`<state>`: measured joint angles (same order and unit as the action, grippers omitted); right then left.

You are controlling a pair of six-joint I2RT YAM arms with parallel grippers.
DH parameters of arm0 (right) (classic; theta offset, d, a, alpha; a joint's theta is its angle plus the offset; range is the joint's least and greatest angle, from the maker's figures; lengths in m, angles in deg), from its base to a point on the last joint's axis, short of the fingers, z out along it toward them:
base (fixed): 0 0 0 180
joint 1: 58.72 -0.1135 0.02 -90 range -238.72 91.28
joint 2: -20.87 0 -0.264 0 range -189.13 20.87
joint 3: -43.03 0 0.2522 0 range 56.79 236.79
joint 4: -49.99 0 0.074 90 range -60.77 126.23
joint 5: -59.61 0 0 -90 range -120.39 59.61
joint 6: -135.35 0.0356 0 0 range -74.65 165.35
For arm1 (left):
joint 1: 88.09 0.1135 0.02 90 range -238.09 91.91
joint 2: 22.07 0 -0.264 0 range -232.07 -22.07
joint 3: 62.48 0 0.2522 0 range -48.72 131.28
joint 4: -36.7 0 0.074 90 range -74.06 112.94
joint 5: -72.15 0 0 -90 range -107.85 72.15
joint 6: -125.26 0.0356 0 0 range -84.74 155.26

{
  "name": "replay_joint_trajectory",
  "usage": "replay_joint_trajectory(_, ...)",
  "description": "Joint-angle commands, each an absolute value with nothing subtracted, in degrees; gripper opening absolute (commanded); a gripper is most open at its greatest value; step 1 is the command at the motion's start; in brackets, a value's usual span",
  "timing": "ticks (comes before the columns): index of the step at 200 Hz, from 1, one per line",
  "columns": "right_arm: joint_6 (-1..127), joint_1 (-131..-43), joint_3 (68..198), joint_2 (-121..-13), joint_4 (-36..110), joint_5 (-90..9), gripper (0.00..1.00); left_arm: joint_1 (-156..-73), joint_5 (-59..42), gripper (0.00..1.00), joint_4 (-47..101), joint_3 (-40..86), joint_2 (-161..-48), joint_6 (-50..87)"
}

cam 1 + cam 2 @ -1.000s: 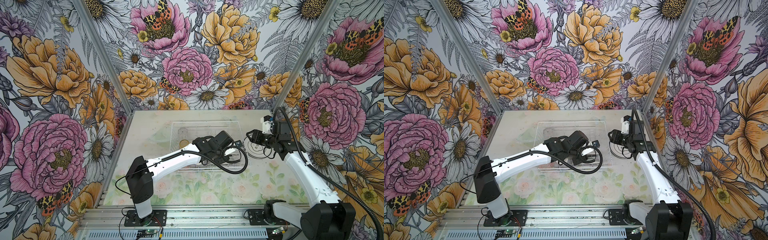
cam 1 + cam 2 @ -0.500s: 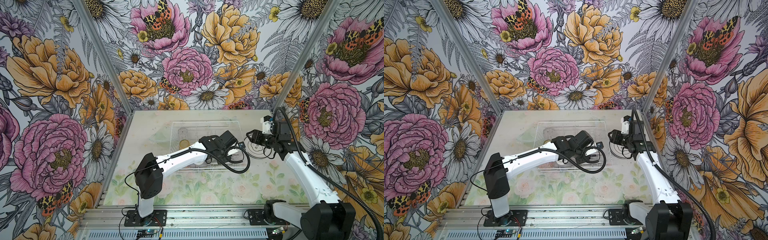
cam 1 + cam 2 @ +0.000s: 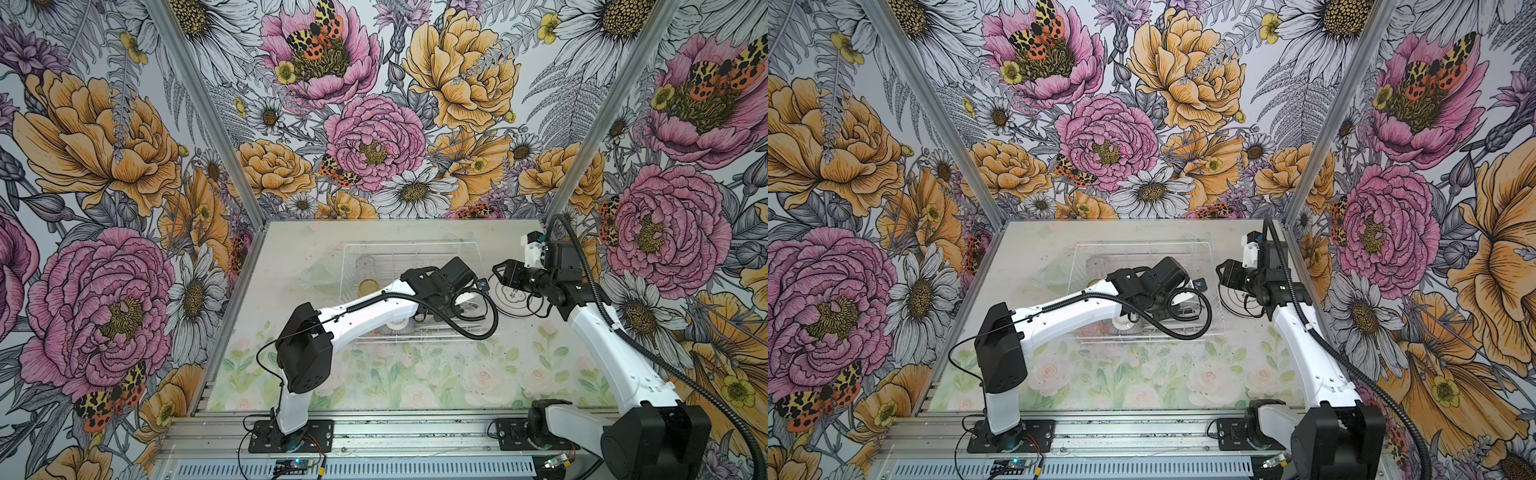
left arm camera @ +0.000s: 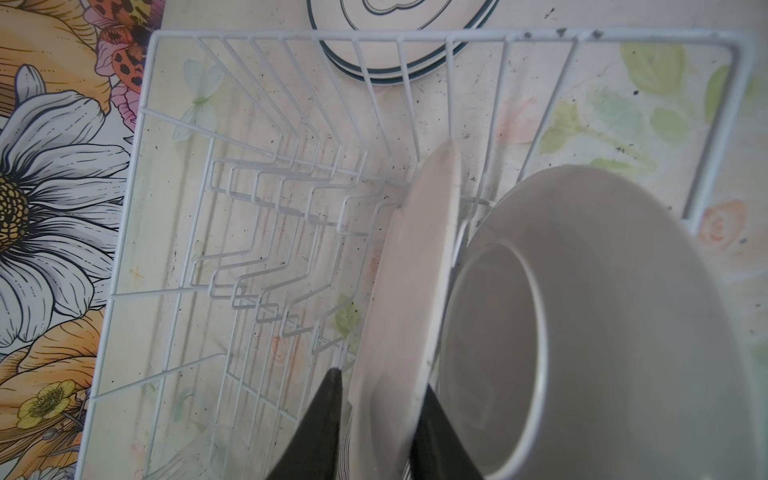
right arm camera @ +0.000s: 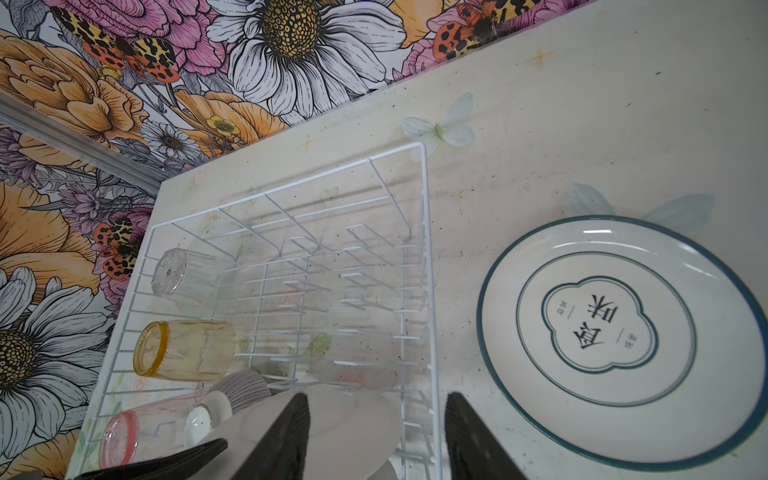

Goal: Unload the mixed dishes from the dish rack
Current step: 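Lower the left gripper onto the rim of the red-and-teal-rimmed plate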

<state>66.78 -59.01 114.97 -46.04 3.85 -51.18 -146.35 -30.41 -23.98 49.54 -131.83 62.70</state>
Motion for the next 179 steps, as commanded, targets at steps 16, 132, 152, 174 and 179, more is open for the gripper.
replay_joint_trajectory(16, 66.0, -58.7, 114.3, -45.7, 4.5, -51.3, 0.55, -145.8, -34.9, 0.26, -22.8, 50.8, -133.3, 63.8)
replay_joint_trajectory(132, 65.9, -58.7, 114.0, -46.1, 4.6, -51.4, 0.54, -145.7, -40.5, 0.25, -16.6, 47.7, -131.2, 65.8)
replay_joint_trajectory(152, 65.9, -58.7, 113.9, -46.1, 4.6, -51.3, 0.55, -145.7, -40.4, 0.24, -16.7, 47.8, -131.3, 65.9)
replay_joint_trajectory(174, 65.9, -58.7, 113.9, -46.2, 4.6, -51.3, 0.55, -145.7, -40.5, 0.19, -16.7, 47.8, -131.3, 66.1)
replay_joint_trajectory(179, 65.8, -58.7, 113.9, -46.2, 4.6, -51.3, 0.55, -145.7, -40.4, 0.18, -16.7, 47.8, -131.2, 66.1)
